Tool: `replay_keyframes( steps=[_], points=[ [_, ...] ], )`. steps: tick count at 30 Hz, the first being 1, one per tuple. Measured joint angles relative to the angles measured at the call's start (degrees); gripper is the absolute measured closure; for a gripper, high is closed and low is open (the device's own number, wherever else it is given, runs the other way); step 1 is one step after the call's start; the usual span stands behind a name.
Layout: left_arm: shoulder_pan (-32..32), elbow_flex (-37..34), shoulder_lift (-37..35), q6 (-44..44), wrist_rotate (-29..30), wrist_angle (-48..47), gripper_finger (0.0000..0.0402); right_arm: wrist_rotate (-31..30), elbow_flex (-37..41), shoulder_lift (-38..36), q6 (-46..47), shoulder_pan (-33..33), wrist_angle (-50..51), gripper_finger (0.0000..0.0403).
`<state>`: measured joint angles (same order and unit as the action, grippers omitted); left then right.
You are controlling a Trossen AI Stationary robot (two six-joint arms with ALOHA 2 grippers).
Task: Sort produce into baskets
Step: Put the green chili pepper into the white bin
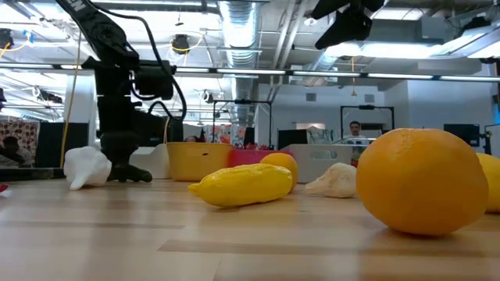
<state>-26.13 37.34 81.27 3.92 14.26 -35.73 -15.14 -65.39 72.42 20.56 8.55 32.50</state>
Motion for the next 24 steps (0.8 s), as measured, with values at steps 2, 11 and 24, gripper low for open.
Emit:
replay_keyframes(
  steps=[2,11,24],
  points=[
    [0.0,0.2,1.4,-0.6,-0.2,0.7,0.0029,0.0,0.0,0.0,0.0,0.3,0.0,0.0010],
    [0.1,-0.1,0.0,-0.5,-1.0,0.5,0.0108,-0.1,0.0,0.0,0.0,0.4,0.0,0.0010],
    [0.0,2.2,-2.5,-1.4,-0.7,-1.0,0.0267,-0.1,0.0,0.0,0.0,0.4,0.0,0.0010]
  ],
)
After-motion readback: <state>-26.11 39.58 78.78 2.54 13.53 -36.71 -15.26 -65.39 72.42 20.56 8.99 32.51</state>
